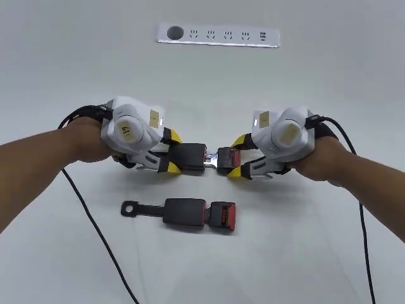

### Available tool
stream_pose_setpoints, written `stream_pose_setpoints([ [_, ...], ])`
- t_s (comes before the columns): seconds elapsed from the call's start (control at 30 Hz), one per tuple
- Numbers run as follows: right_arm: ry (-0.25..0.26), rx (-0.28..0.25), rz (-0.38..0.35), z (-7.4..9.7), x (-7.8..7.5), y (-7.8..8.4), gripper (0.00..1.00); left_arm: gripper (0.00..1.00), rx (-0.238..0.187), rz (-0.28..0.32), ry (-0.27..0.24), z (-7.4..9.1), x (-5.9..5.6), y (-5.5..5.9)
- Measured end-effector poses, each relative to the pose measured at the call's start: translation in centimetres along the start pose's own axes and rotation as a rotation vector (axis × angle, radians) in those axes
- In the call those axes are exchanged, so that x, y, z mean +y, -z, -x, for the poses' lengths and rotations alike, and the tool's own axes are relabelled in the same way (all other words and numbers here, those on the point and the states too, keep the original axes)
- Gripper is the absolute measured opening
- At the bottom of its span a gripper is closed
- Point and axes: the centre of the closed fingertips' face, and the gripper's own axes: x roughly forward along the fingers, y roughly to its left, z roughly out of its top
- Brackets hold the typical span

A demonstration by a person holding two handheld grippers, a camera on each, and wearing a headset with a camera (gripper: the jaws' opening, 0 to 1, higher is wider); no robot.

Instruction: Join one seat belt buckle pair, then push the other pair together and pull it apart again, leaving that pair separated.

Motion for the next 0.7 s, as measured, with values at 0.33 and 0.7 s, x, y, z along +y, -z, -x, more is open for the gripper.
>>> stream_pose_setpoints([
  [0.33,0.023,0.009,-0.025,-1.2,0.2,-1.1,0.32,0.32,0.005,0.000,0.004,-0.1,0.0,0.0],
  [0.7,0.023,0.066,-0.025,-1.5,0.2,-1.1,0.31,0.32,0.017,-0.015,0.013,-0.1,-0.1,0.0],
])
